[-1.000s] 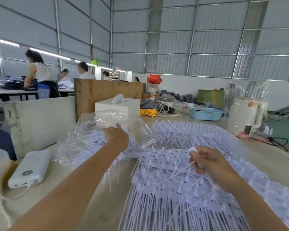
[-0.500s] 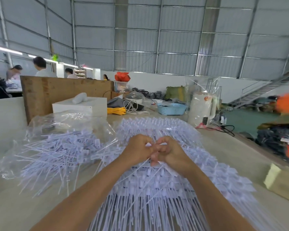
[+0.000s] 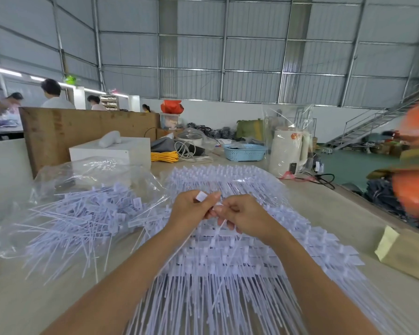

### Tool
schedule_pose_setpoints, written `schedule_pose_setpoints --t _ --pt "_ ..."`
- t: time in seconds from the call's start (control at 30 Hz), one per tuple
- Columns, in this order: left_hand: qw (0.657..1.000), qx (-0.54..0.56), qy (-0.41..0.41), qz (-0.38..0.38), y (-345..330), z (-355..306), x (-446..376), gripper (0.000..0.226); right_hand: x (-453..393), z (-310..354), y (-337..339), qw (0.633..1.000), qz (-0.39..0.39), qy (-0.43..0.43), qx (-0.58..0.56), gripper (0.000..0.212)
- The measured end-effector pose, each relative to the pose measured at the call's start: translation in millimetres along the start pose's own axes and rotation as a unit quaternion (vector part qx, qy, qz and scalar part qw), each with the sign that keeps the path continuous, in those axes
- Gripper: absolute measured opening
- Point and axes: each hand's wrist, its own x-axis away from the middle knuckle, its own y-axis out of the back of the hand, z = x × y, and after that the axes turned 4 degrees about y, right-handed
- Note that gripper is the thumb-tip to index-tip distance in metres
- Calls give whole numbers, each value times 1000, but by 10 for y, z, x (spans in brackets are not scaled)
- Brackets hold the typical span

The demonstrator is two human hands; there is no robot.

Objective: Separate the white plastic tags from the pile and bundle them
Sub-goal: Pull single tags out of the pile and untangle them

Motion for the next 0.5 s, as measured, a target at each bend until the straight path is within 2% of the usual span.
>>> schedule_pose_setpoints --t 0.07,0.2,0.33,0.4,0.43,0.5 --pt "998 -40 13 42 33 8 1 23 8 -39 -15 999 -11 30 40 19" --pt "971 -227 -1 70 49 -9 -33 24 23 -118 -70 996 -23 77 50 10" --pt "961 -258 11 97 134 -38 -72 27 4 -137 -47 989 -10 91 117 10" --pt "950 -301 20 82 252 -42 -115 30 -5 -151 60 980 -11 87 178 18" --pt "960 -269 43 69 317 -30 -141 31 -2 -167 124 981 -37 84 173 23" --pt "990 -100 84 56 402 -6 -170 32 30 -186 240 989 -126 70 39 27"
